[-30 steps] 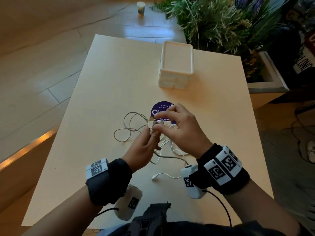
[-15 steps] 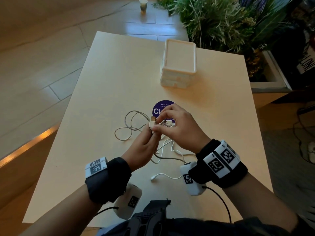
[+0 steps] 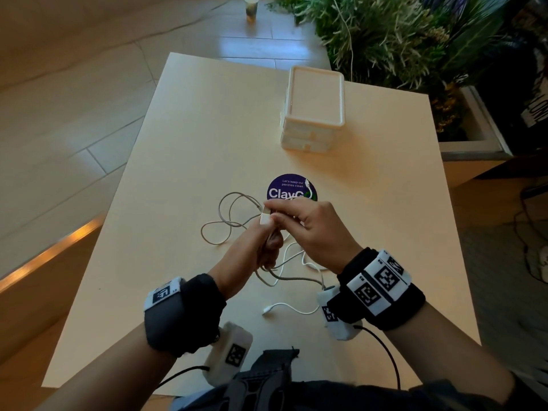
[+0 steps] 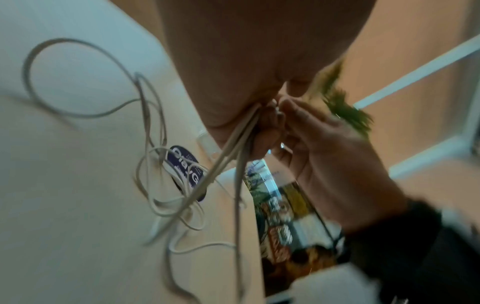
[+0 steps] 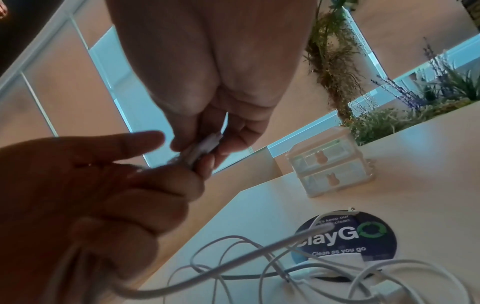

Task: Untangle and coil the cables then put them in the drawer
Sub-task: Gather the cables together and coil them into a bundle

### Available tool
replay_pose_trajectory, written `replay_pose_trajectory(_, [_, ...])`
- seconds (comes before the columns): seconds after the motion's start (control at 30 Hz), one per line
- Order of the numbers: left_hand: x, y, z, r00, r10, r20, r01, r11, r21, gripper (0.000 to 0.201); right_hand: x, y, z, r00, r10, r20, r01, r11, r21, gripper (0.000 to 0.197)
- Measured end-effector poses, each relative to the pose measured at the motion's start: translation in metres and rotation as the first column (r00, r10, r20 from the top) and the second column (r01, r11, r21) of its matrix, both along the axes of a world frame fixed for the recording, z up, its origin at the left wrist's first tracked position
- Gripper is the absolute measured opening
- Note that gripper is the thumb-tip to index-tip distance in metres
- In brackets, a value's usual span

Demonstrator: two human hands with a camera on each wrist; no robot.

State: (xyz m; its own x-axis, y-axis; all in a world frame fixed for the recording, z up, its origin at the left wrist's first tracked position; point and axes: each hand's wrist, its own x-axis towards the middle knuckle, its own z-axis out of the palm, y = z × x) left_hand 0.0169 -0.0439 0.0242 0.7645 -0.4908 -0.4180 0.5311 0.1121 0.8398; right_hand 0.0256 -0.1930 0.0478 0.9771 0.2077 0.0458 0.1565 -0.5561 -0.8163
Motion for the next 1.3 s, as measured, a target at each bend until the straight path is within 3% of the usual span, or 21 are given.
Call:
replay_pose_trajectory(0.1, [0.008,0.001,0.007,0.971,-0.012,-0.237,-0.032,0.983,-0.181,0.045,0.001,-0.001,-0.004,0.999,0.007,-0.041,-0.004,0.998,0.055,0.028])
replay_pose_trajectory(0.23, [0.016,-0.006,0.010,0.975,0.102,-0.199,-0.138,0.974,-0.178,0.042,-0.002,0.009,-0.001,0.941,-0.017,-0.338,0.140,0.928,0.346,0.070])
replay_pose_trajectory(0.3, [0.023,-0.004,0.011,0.951,0.215,-0.221,-0.264,0.938,-0.226,0.047,-0.007,0.016,0.000,0.913,0.038,-0.407,0.194,0.836,0.513,0.089])
replay_pose_trajectory(0.37, [0.033,0.002,0.013,0.918,0.286,-0.275,-0.364,0.883,-0.296,0.048,-0.016,0.021,-0.006,0.880,0.139,-0.454,0.166,0.806,0.568,0.101])
replay_pose_trajectory(0.4, [0.038,0.006,0.015,0.908,0.293,-0.300,-0.386,0.862,-0.328,0.046,-0.021,0.023,-0.009,0.861,0.188,-0.473,0.122,0.826,0.550,0.101])
replay_pose_trajectory(0.47, [0.047,0.013,0.020,0.908,0.299,-0.294,-0.392,0.856,-0.338,0.045,-0.028,0.024,-0.012,0.828,0.248,-0.502,0.010,0.890,0.456,0.080])
replay_pose_trajectory(0.57, [0.058,0.028,0.026,0.908,0.370,-0.196,-0.411,0.875,-0.254,0.041,-0.031,0.013,-0.015,0.877,0.208,-0.433,-0.148,0.975,0.168,0.028])
replay_pose_trajectory(0.63, [0.066,0.041,0.028,0.890,0.430,-0.153,-0.455,0.860,-0.232,0.039,-0.034,0.000,-0.015,0.898,0.184,-0.399,-0.170,0.983,0.069,0.015])
replay_pose_trajectory(0.9, [0.079,0.071,0.017,0.806,0.581,-0.114,-0.592,0.786,-0.179,0.039,-0.050,-0.058,-0.037,0.875,0.084,-0.477,-0.217,0.949,-0.230,0.018])
replay_pose_trajectory(1.07, [0.079,0.080,0.013,0.789,0.607,-0.092,-0.614,0.776,-0.146,0.039,-0.050,-0.080,-0.045,0.856,0.047,-0.515,-0.235,0.923,-0.305,0.013])
replay_pose_trajectory(1.17, [0.078,0.083,0.012,0.787,0.611,-0.085,-0.617,0.774,-0.144,0.039,-0.047,-0.087,-0.049,0.844,0.053,-0.533,-0.289,0.884,-0.369,0.019])
replay_pose_trajectory(1.3, [0.077,0.088,0.013,0.771,0.631,-0.089,-0.637,0.761,-0.123,0.038,-0.039,-0.091,-0.053,0.858,0.030,-0.513,-0.320,0.812,-0.488,0.012])
